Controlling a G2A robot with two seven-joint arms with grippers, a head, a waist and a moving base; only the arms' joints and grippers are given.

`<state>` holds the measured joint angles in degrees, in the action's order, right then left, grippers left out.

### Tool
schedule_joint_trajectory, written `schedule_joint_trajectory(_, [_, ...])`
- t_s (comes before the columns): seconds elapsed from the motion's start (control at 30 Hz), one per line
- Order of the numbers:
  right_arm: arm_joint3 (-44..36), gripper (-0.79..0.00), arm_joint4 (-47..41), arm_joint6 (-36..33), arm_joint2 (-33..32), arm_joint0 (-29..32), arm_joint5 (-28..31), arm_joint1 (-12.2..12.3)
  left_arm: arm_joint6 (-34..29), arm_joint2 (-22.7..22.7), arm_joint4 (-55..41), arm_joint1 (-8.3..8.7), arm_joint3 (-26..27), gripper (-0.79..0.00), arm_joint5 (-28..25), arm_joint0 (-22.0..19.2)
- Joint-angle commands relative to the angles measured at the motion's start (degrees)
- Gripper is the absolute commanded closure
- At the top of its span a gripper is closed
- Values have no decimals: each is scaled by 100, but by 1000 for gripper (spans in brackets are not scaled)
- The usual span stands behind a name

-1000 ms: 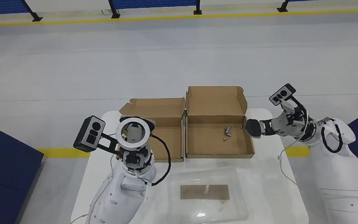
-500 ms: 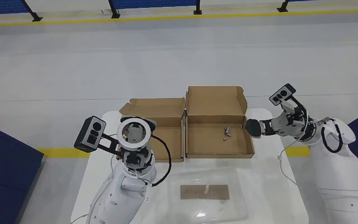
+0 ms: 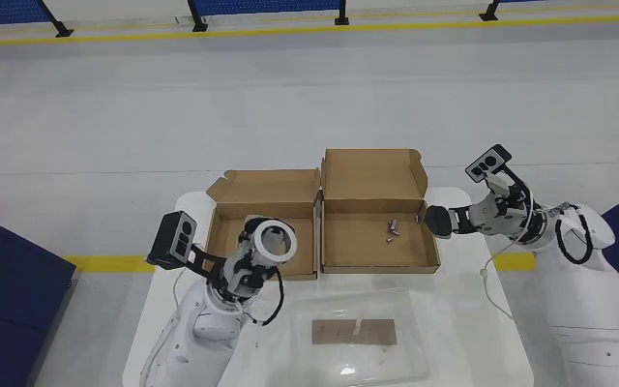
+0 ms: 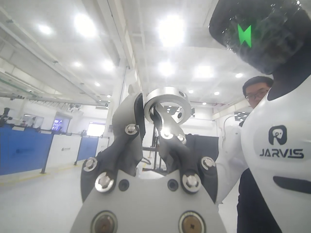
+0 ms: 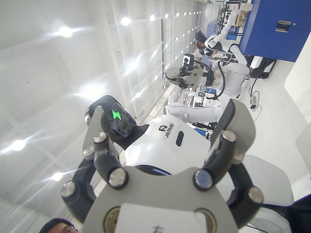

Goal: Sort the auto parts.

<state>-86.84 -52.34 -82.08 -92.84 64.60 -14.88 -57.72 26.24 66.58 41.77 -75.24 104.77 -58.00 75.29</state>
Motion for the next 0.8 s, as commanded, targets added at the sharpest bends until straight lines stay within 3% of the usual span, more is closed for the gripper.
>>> schedule_joint_trajectory(0.0, [0, -785, 0, 0, 0, 0, 0, 0, -226, 173, -19, 49, -73, 0, 19, 181])
schedule_joint_trajectory(0.17, [0, -785, 0, 0, 0, 0, 0, 0, -882, 524, -80, 156, -34, 0, 2, 475])
schedule_joint_trajectory(0.27, [0, -785, 0, 0, 0, 0, 0, 0, -811, 605, -420, 171, -41, 0, 36, 665])
schedule_joint_trajectory(0.57, [0, -785, 0, 0, 0, 0, 0, 0, -847, 611, -400, 172, -47, 0, 84, 667])
schedule_joint_trajectory(0.77, [0, -785, 0, 0, 0, 0, 0, 0, -1937, 708, 62, 241, -166, 0, 569, 554])
